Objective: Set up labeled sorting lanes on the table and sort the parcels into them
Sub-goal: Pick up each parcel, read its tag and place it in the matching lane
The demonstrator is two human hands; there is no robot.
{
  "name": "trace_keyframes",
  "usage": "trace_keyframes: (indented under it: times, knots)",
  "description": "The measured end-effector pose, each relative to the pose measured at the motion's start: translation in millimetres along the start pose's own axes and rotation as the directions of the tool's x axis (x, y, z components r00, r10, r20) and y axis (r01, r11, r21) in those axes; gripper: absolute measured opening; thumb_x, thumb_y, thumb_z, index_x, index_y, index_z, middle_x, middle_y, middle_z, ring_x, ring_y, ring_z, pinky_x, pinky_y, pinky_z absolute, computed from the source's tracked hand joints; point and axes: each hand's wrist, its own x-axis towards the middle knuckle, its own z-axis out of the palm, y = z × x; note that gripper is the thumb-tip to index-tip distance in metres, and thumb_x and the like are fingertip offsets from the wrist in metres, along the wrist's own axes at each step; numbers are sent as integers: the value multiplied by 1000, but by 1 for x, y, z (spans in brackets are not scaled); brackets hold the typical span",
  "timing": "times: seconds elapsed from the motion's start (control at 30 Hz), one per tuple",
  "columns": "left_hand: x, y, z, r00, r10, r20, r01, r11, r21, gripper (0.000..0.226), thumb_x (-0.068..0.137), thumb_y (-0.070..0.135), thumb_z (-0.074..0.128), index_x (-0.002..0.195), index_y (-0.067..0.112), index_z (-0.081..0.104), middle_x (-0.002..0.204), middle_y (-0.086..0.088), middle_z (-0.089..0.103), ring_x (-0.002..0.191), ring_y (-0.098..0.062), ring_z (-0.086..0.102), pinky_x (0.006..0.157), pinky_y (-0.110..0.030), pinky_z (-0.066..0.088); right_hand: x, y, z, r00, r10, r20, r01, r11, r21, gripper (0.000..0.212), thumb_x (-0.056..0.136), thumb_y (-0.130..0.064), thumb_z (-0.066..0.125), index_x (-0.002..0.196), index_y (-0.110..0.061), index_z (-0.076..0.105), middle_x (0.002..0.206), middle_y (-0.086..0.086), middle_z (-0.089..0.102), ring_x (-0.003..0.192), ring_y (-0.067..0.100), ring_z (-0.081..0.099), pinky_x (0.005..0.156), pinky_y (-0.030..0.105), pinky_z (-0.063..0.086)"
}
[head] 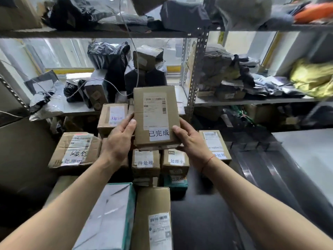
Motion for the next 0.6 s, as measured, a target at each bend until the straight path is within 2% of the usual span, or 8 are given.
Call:
trace_keyframes:
  times: [0.07,0.13,0.2,0.27,0.37,0.43,0.5,0.6]
  knots:
    - [-18,-2,45,999,-23,-35,22,999,-30,32,114,33,43,140,38,60,122,7,76,112,-14,74,91,-35,62,-22,3,-35,1000,9,-17,-9,1000,-4,56,105,-40,61,158,-30,44,132,0,73,122,21,70,100,47,58]
    - [-33,-5,87,997,-30,-67,28,999,-27,27,113,34,44,125,44,66,120,9,77,113,-13,73,96,-37,60,-42,5,-71,999,9,-43,-10,1000,-10,57,104,-42,61,157,-30,45,132,-2,72,121,18,70,99,44,59]
    - [-44,-8,125,996,-45,-76,44,999,-21,26,113,36,45,114,49,67,119,9,77,114,-13,73,100,-41,59,-60,3,-105,998,15,-69,-16,1000,-7,53,106,-36,60,157,-27,47,124,-9,75,115,5,71,91,27,60]
    - [-53,-10,155,996,-57,-73,55,998,-26,26,113,37,46,113,51,67,117,9,78,115,-16,73,100,-44,58,-75,-3,-135,997,19,-80,-20,1000,-12,52,107,-29,59,157,-22,47,119,-19,71,107,-8,69,85,12,54]
    - [-62,-14,186,995,-70,-68,69,998,-7,25,109,47,49,125,53,68,123,9,77,118,-18,72,101,-48,57,-90,-4,-173,997,23,-73,-23,1000,-6,46,109,-21,57,154,-16,49,122,-17,68,103,-13,68,83,7,52]
    - [-59,-15,202,997,-66,-44,67,998,17,34,103,55,52,134,49,65,128,7,75,121,-18,70,107,-50,54,-96,-5,-189,995,38,-90,-38,999,-1,50,108,-25,59,156,-17,49,131,-10,69,113,-6,68,93,14,54]
    - [-52,-15,219,996,-72,-53,72,997,6,35,105,51,53,137,45,63,130,7,74,122,-17,70,109,-50,53,-98,-4,-201,991,60,-119,-59,998,15,62,103,-40,66,159,-23,45,141,-4,67,124,6,67,109,31,53]
    - [-34,-21,245,994,-110,1,110,994,0,32,111,42,48,141,43,59,127,8,75,118,-15,72,103,-47,57,-101,-3,-224,985,87,-146,-84,996,31,78,91,-57,72,158,-30,45,142,-2,68,128,18,66,113,48,50]
